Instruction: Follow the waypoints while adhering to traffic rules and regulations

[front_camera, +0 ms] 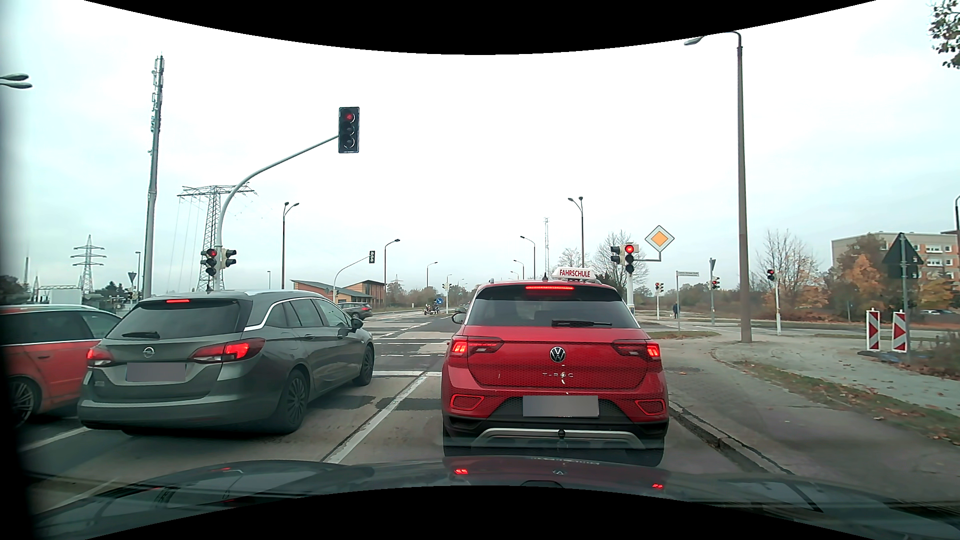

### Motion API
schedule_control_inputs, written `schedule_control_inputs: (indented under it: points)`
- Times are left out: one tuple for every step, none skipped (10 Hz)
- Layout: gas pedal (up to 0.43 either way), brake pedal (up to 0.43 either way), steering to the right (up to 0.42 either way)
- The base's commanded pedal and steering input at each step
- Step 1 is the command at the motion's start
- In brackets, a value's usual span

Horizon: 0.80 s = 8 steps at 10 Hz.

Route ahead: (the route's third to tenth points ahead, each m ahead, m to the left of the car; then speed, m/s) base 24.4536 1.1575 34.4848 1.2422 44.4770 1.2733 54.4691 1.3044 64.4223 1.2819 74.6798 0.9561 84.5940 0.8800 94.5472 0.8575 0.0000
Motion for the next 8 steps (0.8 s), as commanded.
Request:
schedule_control_inputs:
  points:
    - [0.0, 0.354, -0.005]
    - [0.0, 0.354, -0.006]
    - [0.0, 0.354, -0.005]
    - [0.0, 0.354, -0.006]
    - [0.0, 0.354, -0.005]
    - [0.0, 0.354, -0.005]
    - [0.0, 0.354, -0.005]
    - [0.0, 0.354, -0.006]
